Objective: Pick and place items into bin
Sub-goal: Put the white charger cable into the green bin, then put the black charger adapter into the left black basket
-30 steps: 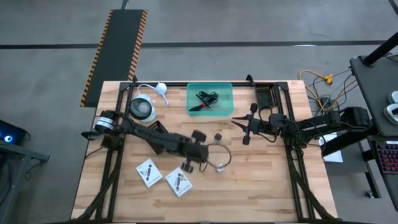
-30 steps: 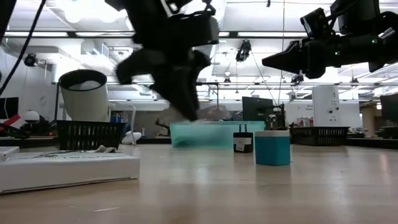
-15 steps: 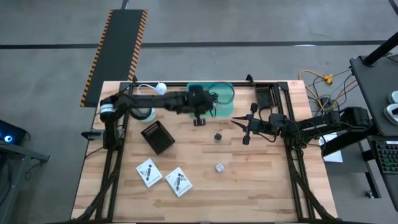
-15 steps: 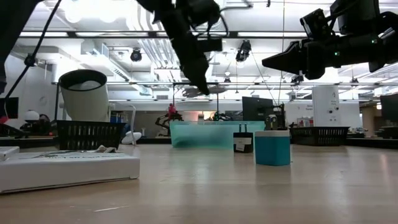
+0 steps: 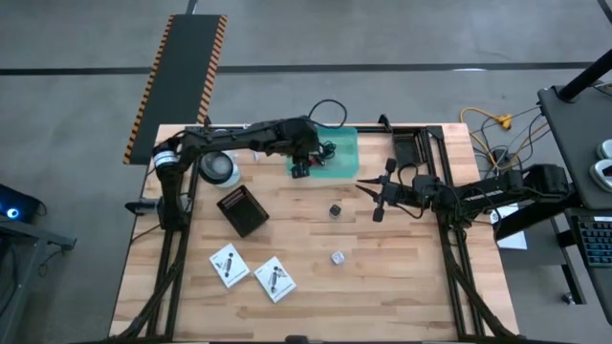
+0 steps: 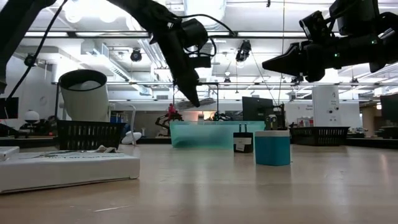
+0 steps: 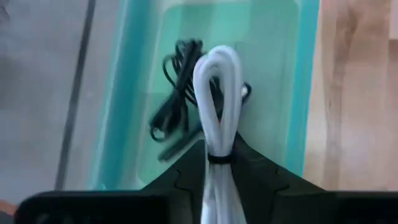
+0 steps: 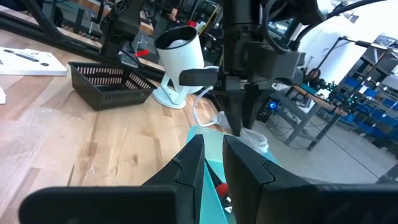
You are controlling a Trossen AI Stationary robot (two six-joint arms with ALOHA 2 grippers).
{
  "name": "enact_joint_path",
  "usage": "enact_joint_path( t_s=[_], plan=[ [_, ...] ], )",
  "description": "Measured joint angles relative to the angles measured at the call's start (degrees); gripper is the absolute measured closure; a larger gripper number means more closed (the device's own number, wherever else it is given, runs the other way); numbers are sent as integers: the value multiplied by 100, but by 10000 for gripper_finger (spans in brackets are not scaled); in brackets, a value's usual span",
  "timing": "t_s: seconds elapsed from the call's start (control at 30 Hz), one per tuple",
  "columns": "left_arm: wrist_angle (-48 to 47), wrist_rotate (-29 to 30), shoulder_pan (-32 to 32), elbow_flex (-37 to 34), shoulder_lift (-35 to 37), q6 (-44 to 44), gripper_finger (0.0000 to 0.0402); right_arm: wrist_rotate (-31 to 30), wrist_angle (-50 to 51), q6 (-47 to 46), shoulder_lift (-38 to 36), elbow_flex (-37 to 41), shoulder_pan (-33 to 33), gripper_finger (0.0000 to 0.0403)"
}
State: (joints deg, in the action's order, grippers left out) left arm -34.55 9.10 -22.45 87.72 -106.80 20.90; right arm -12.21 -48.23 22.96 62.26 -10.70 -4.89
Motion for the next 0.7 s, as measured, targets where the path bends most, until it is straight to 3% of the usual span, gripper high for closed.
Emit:
enact_joint_path(
  t_s=[0.27,0.47,0.6,0.7],
  plan=[
    [304,37,-45,9,0,245,261,2,0,-2,0,0,-2,355],
    [-29,-73,98,9,66,199,225,241,82,-269,0,0,-3,348],
    [-99,-1265,99,9,85,212,221,1636,593,93,12,7,4,332],
    [-56,-2648,91,9,85,225,221,1789,462,55,0,-41,-1,326]
  ],
)
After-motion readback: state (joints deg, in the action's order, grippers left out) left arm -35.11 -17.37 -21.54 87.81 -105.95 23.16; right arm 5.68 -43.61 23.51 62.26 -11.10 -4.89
